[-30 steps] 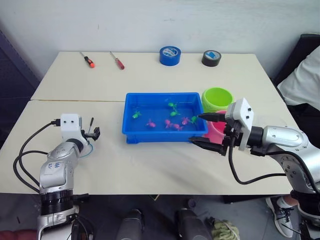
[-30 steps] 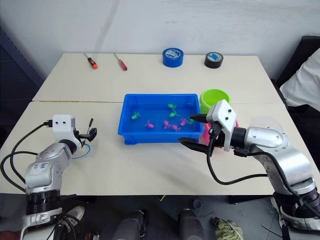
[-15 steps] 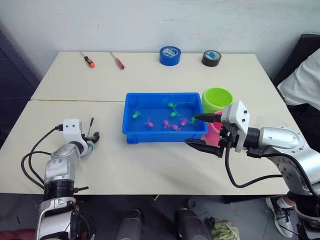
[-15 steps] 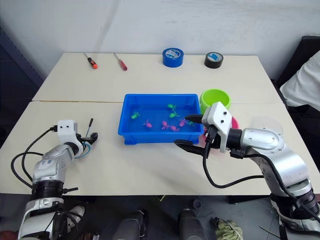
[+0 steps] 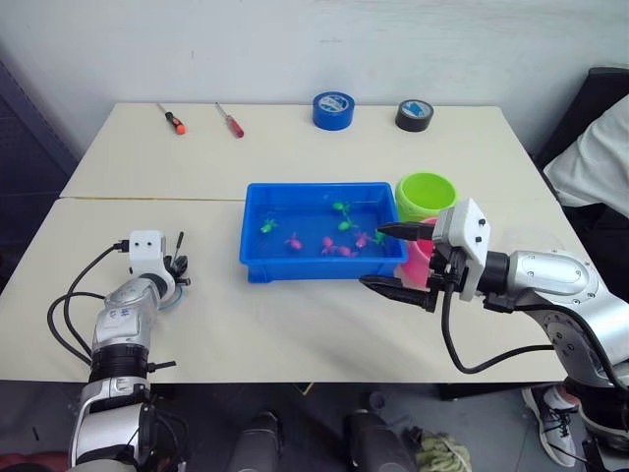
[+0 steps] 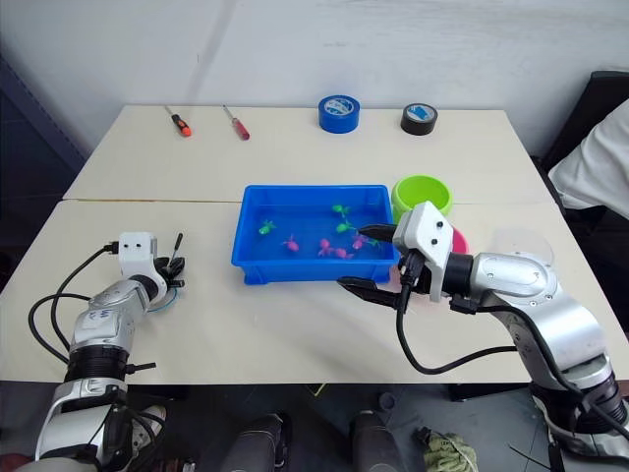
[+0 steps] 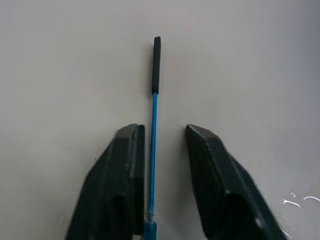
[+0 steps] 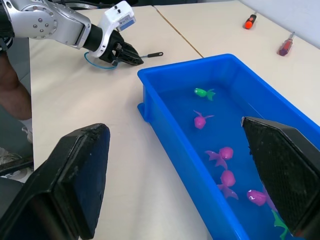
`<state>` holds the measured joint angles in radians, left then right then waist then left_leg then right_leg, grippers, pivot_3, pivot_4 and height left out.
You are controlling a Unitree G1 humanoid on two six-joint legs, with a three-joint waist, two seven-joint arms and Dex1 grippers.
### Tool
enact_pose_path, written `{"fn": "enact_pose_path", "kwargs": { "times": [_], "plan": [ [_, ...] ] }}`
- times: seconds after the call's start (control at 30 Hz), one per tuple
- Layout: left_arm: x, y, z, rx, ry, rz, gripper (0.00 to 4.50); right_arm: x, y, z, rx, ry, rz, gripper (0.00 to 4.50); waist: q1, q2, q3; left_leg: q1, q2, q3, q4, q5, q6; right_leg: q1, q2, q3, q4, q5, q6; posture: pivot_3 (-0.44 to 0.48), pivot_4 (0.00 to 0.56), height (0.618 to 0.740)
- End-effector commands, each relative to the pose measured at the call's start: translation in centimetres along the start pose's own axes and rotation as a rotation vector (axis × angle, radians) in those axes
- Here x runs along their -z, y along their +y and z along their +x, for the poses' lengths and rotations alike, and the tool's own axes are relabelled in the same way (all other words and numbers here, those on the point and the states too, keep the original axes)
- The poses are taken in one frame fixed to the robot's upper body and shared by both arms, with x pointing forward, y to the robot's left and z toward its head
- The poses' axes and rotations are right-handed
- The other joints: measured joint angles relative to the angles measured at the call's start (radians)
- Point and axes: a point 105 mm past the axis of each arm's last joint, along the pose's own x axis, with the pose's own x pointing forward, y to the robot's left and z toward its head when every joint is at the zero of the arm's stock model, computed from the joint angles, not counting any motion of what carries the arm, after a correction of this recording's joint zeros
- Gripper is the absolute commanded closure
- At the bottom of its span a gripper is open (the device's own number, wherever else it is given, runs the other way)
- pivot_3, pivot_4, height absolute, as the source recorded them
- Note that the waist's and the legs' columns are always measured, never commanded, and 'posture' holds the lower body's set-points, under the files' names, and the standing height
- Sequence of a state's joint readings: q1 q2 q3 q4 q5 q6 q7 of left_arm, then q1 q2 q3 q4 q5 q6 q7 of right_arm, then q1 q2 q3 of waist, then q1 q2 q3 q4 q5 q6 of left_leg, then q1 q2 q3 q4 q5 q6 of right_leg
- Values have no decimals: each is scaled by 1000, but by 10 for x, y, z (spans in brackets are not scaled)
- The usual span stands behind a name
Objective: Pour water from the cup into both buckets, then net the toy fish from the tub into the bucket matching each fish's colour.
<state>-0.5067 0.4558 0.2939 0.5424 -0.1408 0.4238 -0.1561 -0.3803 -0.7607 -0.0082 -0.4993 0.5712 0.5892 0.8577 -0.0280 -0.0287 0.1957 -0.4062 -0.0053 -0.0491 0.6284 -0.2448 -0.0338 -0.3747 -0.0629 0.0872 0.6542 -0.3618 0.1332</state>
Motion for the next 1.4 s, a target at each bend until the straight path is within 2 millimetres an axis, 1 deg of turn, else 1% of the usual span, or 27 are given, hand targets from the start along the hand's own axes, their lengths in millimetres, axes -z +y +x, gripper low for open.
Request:
{"fn": "enact_pose_path", "kwargs": {
  "times": [0.03, 0.33, 0.37, 0.4, 0.47, 0.5, 0.57, 0.63, 0.7, 0.73, 0.8, 0.83, 0.87, 0.93, 1.03, 1.1, 1.13, 1.27, 1.4],
  "plan": [
    [18, 7, -1, -10, 68, 22, 4472, -12, 2, -3, 11, -36, -49, 0, 0, 0, 0, 0, 0, 0, 0, 0, 0, 0, 0, 0, 0, 0, 0, 0, 150, 734],
    [18, 9, -2, -7, 63, 25, 4472, -12, 1, -4, 16, -35, -49, 0, 1, 0, 0, 0, 0, 0, 0, 0, 0, 0, 0, 0, 0, 0, 0, 0, 150, 734],
    [16, 12, -3, -11, 56, 34, 4472, -12, 1, -4, 16, -35, -49, 0, 1, 0, 0, 0, 0, 0, 0, 0, 0, 0, 0, 0, 0, 0, 0, 0, 150, 734],
    [9, 16, -6, -19, 40, 56, 4472, -11, 1, -4, 15, -35, -48, 0, 1, 0, 0, 0, 0, 0, 0, 0, 0, 0, 0, 0, 0, 0, 0, 0, 150, 734],
    [-20, 21, -17, 20, -42, 153, 4472, -11, 1, -4, 13, -36, -49, 0, -1, 0, 0, 0, 0, 0, 0, 0, 0, 0, 0, 0, 0, 0, 0, 0, 150, 734],
    [-29, 21, -21, 40, -67, 186, 4472, -11, 1, -4, 13, -37, -48, 0, -4, 0, 0, 0, 0, 0, 0, 0, 0, 0, 0, 0, 0, 0, 0, 0, 150, 734],
    [-63, 11, -36, 148, -154, 255, 4472, -11, 1, -4, 12, -39, -48, 0, -8, -1, 0, 0, 1, 1, -2, 0, 0, -1, 1, 1, -1, 0, -1, 0, 150, 734],
    [-92, -6, -53, 289, -220, 383, 4472, -12, 1, -3, 10, -44, -48, 0, -3, -2, 0, -1, 2, 1, -3, 0, -1, -2, 1, 0, -1, 0, -1, 0, 150, 734],
    [-109, -25, -68, 431, -252, 477, 4472, -12, 0, -2, 7, -47, -48, 0, 1, -3, 1, -2, 2, -1, -3, 0, -2, -2, 1, -1, -2, 0, -3, 0, 150, 734],
    [-114, -30, -73, 470, -256, 499, 4472, -12, 0, -2, 6, -48, -48, 0, 4, -3, 1, -2, 2, -2, -4, 0, -2, -2, 0, -2, -3, 1, -3, 0, 150, 734],
    [-136, -60, -92, 646, -300, 560, 4472, -12, 0, -2, 3, -51, -49, 0, 6, -2, 0, -2, 1, -2, -6, 1, -1, 0, -3, -3, -7, 1, -5, 0, 150, 734],
    [-142, -75, -100, 729, -315, 583, 4472, -12, -1, -2, 2, -52, -49, 0, 7, -2, 0, -2, 0, -1, -9, 2, 0, 0, -4, -3, -10, 2, -5, 0, 150, 734],
    [-144, -90, -107, 819, -314, 620, 4472, -12, -1, -1, 1, -54, -50, 0, 7, -2, 0, -2, 0, -1, -10, 2, 1, 0, -5, -3, -11, 3, -6, 0, 150, 734],
    [-138, -117, -117, 978, -297, 700, 4472, -13, -1, -1, 1, -56, -50, 0, 7, -2, 0, -2, -1, -1, -11, 2, 1, 0, -5, -3, -13, 3, -6, 0, 150, 734],
    [-132, -147, -128, 1164, -296, 776, 4472, -14, -3, -3, 9, -59, -46, 0, 3, -2, 0, -3, 0, 0, -15, 2, 0, -1, -3, -3, -17, 3, -5, 0, 150, 734],
    [-132, -161, -130, 1235, -320, 790, 4472, -16, -6, -5, 21, -53, -27, 0, -6, -2, 0, -3, 1, 1, -15, 1, 0, -2, -1, -2, -17, 3, -5, 0, 150, 734],
    [-132, -165, -131, 1252, -327, 791, 4472, -16, -7, -7, 25, -49, -19, 0, -5, -2, 1, -3, 3, 3, -15, 1, 0, -3, 2, -1, -16, 3, -5, 0, 150, 734],
    [-117, -184, -137, 1445, -318, 848, 4472, -17, -10, -13, 28, -18, 19, 0, 0, -2, 1, -3, 3, 3, -13, 2, 0, -3, 3, -1, -13, 2, -5, 0, 150, 734],
    [-114, -192, -141, 1534, -317, 862, 4472, -16, -10, -13, 32, 10, 17, 0, 0, -2, 1, -2, 2, 2, -8, 3, 1, -2, 3, -1, -10, 3, -5, 0, 150, 734]
  ]
}}
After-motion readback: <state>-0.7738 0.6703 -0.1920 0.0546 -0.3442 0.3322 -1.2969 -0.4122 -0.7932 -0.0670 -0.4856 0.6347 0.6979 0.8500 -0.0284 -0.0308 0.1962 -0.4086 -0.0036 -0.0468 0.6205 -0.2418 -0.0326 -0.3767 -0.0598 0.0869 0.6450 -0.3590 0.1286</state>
